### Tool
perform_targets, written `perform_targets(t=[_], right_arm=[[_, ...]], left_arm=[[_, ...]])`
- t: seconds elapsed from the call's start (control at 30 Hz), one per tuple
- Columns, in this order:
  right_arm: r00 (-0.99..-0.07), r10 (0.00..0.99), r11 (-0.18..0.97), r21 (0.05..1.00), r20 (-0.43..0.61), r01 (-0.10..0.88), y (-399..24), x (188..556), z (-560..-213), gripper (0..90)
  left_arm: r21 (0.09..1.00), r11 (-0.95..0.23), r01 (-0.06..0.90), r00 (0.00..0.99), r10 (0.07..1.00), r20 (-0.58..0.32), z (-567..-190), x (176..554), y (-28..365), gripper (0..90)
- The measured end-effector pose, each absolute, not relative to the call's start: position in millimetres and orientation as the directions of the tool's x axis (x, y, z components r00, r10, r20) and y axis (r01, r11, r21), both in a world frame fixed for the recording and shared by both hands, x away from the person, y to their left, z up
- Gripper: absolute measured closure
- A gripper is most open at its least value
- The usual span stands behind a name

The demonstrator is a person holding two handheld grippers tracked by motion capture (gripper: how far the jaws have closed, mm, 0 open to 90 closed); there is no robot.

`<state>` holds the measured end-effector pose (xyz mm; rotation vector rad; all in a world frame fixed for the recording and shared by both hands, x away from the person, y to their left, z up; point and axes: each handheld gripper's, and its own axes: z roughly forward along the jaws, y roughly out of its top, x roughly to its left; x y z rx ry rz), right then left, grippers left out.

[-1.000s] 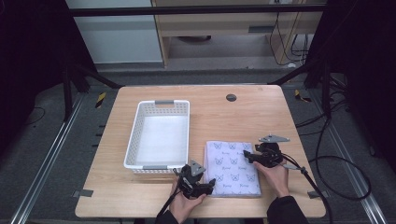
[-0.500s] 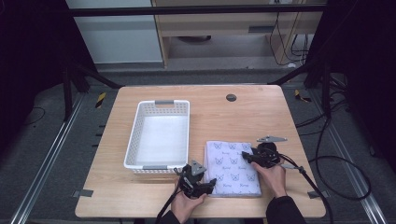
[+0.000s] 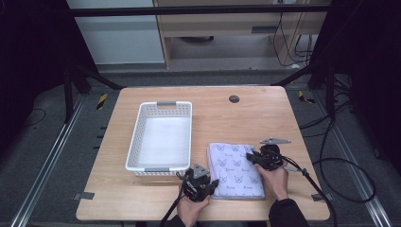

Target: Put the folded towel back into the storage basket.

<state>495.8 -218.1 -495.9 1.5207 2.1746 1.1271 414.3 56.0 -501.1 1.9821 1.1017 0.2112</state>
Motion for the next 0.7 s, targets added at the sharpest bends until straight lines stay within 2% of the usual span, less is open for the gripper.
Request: perform_targets(t=[0.2,0.47,0.7], right_arm=[[-0.44,0.878,0.167,0.739,0.19,0.653,-219.5,491.6,-486.7,76.3],[-0.462,0.863,0.138,0.784,0.205,0.606,-223.9,481.4,-469.2,76.3],[-0.489,0.856,0.158,0.817,0.166,0.554,-219.1,473.8,-454.1,76.4]], left_arm=[[0.741,-0.24,0.627,0.602,0.753,-0.266,-500.1,414.4,61.1,75.1],[0.767,-0.256,0.589,0.621,0.75,-0.226,-489.2,409.7,63.7,75.2],[0.787,-0.272,0.554,0.634,0.75,-0.188,-477.2,405.7,67.3,75.3]])
